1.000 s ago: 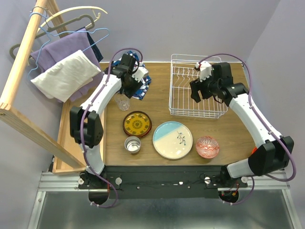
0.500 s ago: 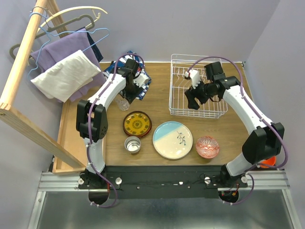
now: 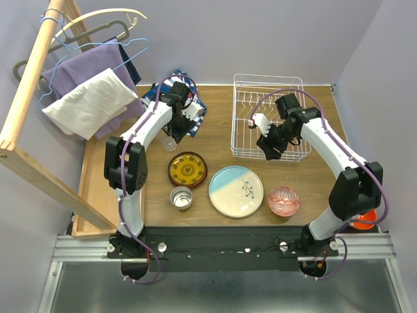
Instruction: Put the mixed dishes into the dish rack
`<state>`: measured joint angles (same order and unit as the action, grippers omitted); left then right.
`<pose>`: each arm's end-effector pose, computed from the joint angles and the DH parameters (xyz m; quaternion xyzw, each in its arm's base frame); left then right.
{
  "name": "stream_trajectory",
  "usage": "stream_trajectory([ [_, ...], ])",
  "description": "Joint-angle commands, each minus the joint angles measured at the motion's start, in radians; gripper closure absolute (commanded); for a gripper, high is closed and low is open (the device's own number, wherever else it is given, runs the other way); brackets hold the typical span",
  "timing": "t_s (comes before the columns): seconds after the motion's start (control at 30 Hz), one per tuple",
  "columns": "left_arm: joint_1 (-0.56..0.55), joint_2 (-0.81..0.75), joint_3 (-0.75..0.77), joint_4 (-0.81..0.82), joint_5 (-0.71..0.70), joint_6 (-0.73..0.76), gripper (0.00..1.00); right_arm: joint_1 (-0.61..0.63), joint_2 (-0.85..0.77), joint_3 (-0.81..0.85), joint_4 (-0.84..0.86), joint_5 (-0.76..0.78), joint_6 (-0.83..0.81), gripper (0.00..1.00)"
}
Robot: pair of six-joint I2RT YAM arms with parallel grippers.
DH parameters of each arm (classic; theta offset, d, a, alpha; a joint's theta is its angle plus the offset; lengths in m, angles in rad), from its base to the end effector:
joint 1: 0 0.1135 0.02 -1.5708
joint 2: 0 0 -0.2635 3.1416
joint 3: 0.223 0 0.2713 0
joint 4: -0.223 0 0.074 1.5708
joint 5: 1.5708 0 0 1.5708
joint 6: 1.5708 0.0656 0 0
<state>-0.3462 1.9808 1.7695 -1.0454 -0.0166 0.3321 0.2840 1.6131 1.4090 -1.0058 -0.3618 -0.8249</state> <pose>0.4137 -0.1481 0.2256 0.3274 0.9318 0.0071 0.1565 0.3297 0.1204 0.2553 -0.5369 0.8057 0.1234 0.2174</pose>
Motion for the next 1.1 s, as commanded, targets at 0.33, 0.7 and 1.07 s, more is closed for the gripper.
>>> stream_trajectory([
  [0.33, 0.003, -0.074, -0.05, -0.021, 0.004, -0.001, 0.4, -0.003, -0.021, -0.102, -0.059, 0.236, -0.217, 0.93],
  [0.7, 0.003, -0.099, -0.085, -0.005, 0.014, 0.008, 0.4, -0.005, -0.136, -0.203, -0.079, 0.284, -0.161, 0.99],
  [1.07, 0.004, -0.05, -0.087, 0.051, 0.001, 0.025, 0.37, -0.005, -0.226, -0.259, -0.096, 0.317, -0.125, 0.92],
])
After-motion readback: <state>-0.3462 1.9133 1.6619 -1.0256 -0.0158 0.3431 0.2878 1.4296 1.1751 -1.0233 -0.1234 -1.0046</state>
